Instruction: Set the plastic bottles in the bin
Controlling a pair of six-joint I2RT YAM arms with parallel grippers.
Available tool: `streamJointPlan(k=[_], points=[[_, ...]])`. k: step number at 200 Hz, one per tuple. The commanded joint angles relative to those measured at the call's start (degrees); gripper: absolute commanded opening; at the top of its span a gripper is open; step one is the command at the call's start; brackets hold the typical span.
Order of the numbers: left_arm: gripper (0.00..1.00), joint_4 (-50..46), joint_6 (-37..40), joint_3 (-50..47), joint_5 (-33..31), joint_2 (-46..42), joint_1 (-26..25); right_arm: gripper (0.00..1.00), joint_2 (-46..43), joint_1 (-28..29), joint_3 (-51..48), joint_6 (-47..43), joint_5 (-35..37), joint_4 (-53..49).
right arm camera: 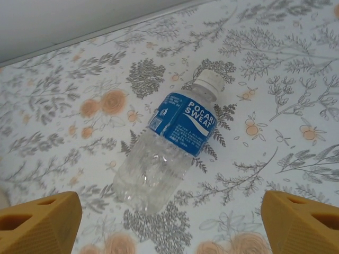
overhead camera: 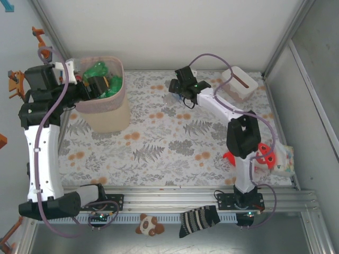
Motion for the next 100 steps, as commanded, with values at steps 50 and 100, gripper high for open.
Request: streamJointPlan(k=[50, 100], points=[[0.82, 7.08, -4.19, -3.44, 4.24, -4.08, -3.23, 0.92, 14.86, 0.11, 14.40, 10.31, 5.80, -3.11], [0.82, 7.39, -4.49, -4.55, 3.41, -4.53, -5.97, 0.92, 21.26, 0.11, 19.09, 11.60, 3.91, -2.86]])
